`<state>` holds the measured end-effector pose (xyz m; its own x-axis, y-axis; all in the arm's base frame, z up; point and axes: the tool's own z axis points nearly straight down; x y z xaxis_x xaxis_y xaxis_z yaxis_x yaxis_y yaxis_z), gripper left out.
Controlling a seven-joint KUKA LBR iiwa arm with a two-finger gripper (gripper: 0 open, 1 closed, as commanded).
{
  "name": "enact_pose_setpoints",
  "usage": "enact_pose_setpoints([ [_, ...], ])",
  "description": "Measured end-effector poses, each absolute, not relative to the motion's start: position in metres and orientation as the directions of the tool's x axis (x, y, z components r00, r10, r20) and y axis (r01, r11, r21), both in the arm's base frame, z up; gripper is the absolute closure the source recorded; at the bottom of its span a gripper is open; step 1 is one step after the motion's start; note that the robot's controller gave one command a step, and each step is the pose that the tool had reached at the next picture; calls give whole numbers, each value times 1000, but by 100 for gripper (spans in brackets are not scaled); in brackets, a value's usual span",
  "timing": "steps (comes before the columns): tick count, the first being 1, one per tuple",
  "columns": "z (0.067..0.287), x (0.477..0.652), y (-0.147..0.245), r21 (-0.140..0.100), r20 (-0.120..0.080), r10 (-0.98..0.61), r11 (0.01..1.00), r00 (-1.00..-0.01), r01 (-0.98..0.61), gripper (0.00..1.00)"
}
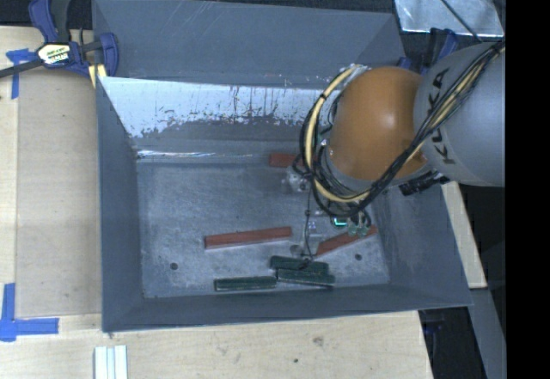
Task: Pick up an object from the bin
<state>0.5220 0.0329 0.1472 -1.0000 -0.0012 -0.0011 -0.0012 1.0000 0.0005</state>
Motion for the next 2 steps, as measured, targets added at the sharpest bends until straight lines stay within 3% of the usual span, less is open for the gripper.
enact_pose_setpoints([
  [1, 69, 529, 63, -1, 8, -164, 986, -986, -164, 0],
  [2, 74, 530, 62, -1, 11, -160, 987, -987, -160, 100],
])
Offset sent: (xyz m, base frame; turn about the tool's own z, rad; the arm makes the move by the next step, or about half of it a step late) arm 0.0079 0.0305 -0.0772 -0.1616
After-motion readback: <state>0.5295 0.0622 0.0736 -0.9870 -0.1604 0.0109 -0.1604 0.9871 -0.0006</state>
